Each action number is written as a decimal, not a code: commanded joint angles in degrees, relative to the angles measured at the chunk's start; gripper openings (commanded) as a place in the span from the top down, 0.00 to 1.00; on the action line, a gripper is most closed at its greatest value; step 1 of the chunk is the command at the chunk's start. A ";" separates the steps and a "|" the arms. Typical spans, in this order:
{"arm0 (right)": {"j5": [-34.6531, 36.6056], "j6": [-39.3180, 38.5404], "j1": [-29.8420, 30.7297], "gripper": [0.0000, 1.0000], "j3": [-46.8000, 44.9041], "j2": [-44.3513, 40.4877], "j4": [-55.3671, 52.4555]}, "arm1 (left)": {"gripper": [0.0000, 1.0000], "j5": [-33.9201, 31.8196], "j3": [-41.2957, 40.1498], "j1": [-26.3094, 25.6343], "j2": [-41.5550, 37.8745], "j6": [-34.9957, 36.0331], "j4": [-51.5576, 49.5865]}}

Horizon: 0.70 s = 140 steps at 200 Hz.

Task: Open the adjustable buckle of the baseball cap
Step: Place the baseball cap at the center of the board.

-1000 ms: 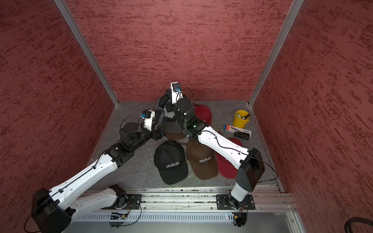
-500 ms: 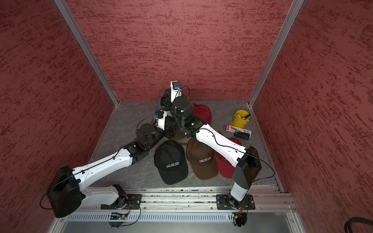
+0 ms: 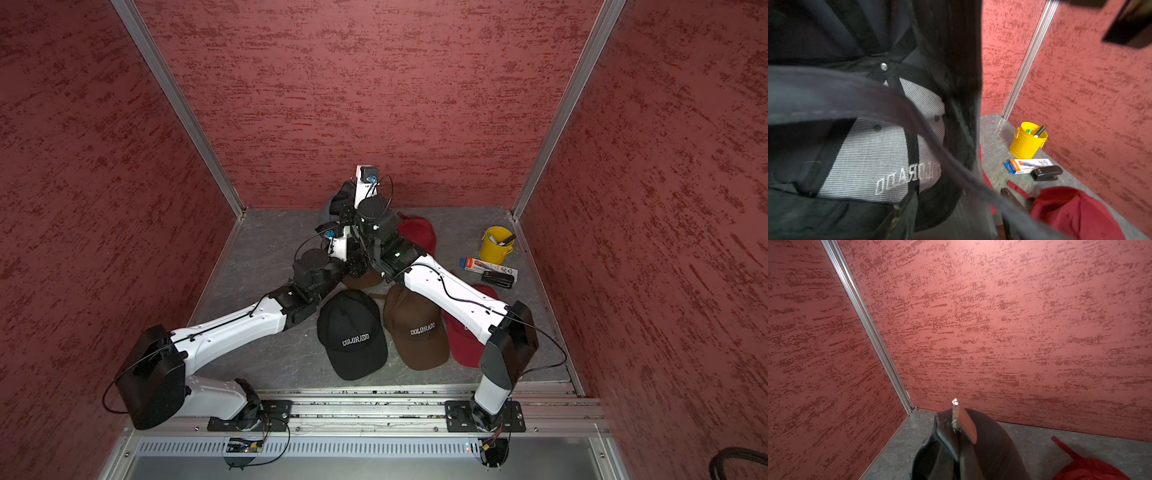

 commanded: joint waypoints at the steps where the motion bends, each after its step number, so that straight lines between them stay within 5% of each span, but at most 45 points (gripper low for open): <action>1: -0.78 1.20 0.41 1.00 0.28 -0.62 0.92 | 0.49 1.46 1.34 0.53 0.14 0.92 -1.37; 52: -1.36 1.22 0.41 1.00 -0.55 -0.49 1.04 | 0.85 4.49 0.55 2.13 -1.84 1.24 -3.35; 91: -1.77 0.01 0.32 1.00 -0.73 -0.26 1.19 | 0.97 8.60 0.27 4.03 -4.23 0.26 -5.76; 124: -3.90 -3.95 0.32 0.85 -3.54 -1.67 4.13 | 0.99 19.04 -0.61 9.65 -7.03 -2.86 -9.24; 140: -5.40 -6.14 0.25 0.64 -5.98 -3.08 6.83 | 1.00 24.29 -0.32 13.52 -8.14 -4.70 -13.71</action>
